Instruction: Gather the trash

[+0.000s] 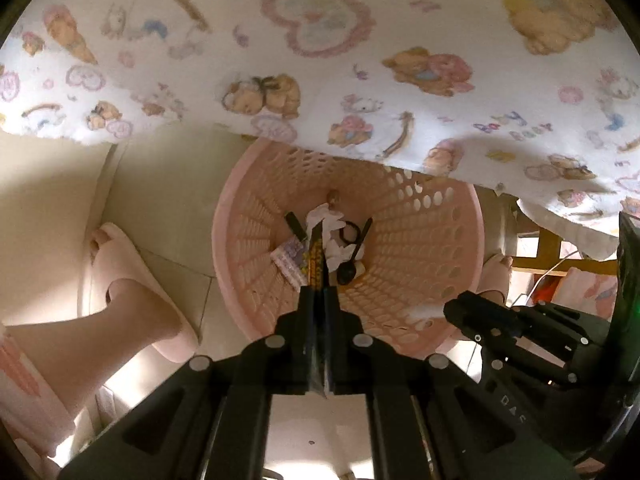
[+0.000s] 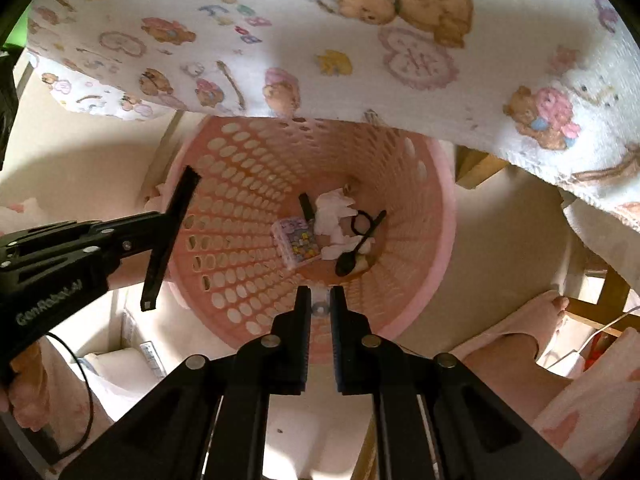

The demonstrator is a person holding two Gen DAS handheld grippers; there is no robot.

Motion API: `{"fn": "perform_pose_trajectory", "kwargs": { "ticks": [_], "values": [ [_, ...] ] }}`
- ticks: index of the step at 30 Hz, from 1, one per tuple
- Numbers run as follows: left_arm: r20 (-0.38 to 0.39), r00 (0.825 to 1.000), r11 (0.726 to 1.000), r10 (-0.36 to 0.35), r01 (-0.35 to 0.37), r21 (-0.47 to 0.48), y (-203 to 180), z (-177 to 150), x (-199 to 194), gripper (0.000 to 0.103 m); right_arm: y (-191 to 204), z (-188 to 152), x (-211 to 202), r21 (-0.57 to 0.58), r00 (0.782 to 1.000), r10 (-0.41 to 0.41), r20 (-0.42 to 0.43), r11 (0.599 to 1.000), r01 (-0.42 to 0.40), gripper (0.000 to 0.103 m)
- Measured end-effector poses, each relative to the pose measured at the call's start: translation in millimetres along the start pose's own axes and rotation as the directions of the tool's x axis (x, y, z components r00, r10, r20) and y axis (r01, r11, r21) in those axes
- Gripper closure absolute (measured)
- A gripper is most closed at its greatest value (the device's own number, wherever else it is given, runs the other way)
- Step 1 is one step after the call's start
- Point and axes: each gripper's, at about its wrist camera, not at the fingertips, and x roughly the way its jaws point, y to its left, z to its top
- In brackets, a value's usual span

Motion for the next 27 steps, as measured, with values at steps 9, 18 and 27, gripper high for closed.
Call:
{"fn": "perform_pose_trajectory", "kwargs": {
  "ticks": [9,18,27],
  "values": [
    [0.059,0.998,0.999,0.036,-0.037,0.02,-2,0,-15,0.082,-3,4,-12,0.03,0.999,-0.008,0.05,1.0,0.006,0.087],
    [0.253,0.962,0.993,0.101,-0.112,0.033,-5,-2,-71,0.067,11,-8,-86,-0.005,0.952,-0.058,0.302,0.998,0.063,0.06],
    [0.555,0.82,0.978,0.14,-0.201,0.051,-16,-15,-142,0.026,15,-21,-174,0.045,0.818,-0.095,0.567,0.995,0.084,0.024]
  ]
}}
